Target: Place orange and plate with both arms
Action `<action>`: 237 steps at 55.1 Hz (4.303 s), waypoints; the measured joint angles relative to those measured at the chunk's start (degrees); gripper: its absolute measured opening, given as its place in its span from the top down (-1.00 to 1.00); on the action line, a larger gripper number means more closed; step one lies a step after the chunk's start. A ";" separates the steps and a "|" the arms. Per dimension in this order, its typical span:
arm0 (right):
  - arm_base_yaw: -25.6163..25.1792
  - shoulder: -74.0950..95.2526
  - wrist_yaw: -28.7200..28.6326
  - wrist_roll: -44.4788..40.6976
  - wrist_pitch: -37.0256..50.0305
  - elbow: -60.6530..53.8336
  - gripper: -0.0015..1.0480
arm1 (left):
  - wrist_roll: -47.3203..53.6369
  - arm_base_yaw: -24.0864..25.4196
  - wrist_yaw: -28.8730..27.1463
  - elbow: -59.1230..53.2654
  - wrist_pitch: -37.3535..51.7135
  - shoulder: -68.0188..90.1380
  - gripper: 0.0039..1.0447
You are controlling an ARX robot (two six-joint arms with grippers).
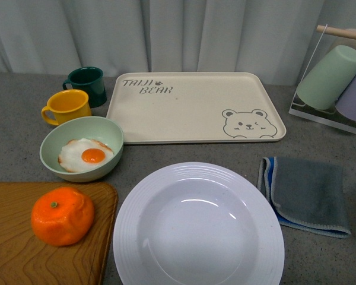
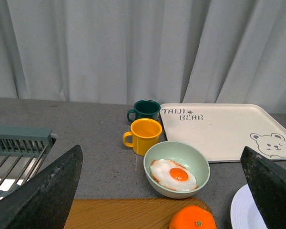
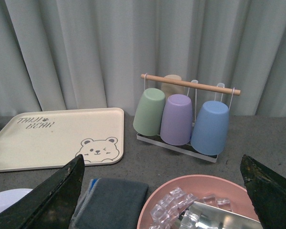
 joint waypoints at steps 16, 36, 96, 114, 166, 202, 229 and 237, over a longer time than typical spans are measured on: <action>0.00 0.00 0.00 0.02 0.00 0.00 -0.82 | -0.02 0.00 0.00 0.00 0.00 0.00 -0.88; 0.00 0.00 0.00 0.02 0.00 0.00 -0.82 | -0.50 -0.35 0.07 0.55 -1.79 0.92 -0.88; 0.00 0.04 0.00 0.02 0.00 0.00 -0.82 | -3.76 -9.25 7.28 27.52 12.68 92.87 -0.88; 0.00 0.04 0.00 0.02 0.00 0.00 -0.82 | -2.89 -7.85 5.99 29.83 11.98 98.16 -0.38; 0.00 0.04 0.00 0.02 0.00 0.00 -0.82 | -17.90 -33.55 4.52 36.61 16.70 104.30 0.09; 0.00 0.04 0.00 0.02 0.00 0.00 -0.82 | -21.11 -31.36 2.36 37.86 16.81 103.49 -0.86; 0.00 0.09 -0.09 0.00 0.00 0.11 -0.82 | -1.86 -19.43 -18.80 11.19 76.08 87.71 0.23; 0.00 0.09 -0.02 0.00 0.00 0.20 -0.82 | -0.87 -15.54 -15.21 6.23 71.76 80.41 0.71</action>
